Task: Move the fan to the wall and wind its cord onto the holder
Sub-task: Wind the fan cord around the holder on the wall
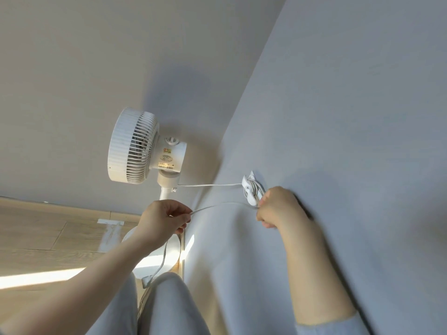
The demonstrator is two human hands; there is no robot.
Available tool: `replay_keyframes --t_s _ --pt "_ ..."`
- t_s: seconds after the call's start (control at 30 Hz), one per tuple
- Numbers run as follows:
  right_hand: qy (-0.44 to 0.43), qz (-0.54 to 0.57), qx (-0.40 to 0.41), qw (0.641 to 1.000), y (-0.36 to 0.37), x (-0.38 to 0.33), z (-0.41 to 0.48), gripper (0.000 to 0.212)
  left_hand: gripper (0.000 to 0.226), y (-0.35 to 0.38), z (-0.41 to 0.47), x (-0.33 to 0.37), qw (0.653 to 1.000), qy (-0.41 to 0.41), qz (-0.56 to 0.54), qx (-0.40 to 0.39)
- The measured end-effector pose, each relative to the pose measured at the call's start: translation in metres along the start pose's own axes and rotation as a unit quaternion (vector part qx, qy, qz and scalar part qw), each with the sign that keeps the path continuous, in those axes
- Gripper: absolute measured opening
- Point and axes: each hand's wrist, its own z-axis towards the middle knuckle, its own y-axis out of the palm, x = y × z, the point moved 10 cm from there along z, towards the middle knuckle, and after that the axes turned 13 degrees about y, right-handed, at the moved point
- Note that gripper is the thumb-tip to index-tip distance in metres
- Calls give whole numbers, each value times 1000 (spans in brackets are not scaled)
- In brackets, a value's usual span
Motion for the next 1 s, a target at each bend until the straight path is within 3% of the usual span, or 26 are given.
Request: replay_keyframes --t_s 0.27,0.43,0.5,0.57,0.63,0.77,1.0 --pt "-23 28 28 999 29 30 -24 32 18 18 -9 -6 998 7 35 -45" --pt "-18 112 -11 994 55 33 -14 35 10 9 -10 -5 982 43 173 -67" --pt "-21 146 -18 989 65 35 -12 25 16 7 -11 -11 973 29 210 -86" --pt "-19 183 -14 983 73 39 -10 33 25 7 -14 -20 967 -2 230 -108" --pt "-18 202 -1 979 78 41 -9 43 30 6 -17 -32 967 -33 218 -127" --pt "-39 214 16 976 86 34 -4 42 34 7 -25 -47 973 -83 140 -164" --pt "-79 194 -19 978 95 30 -3 47 35 3 -15 -35 989 -30 88 -114"
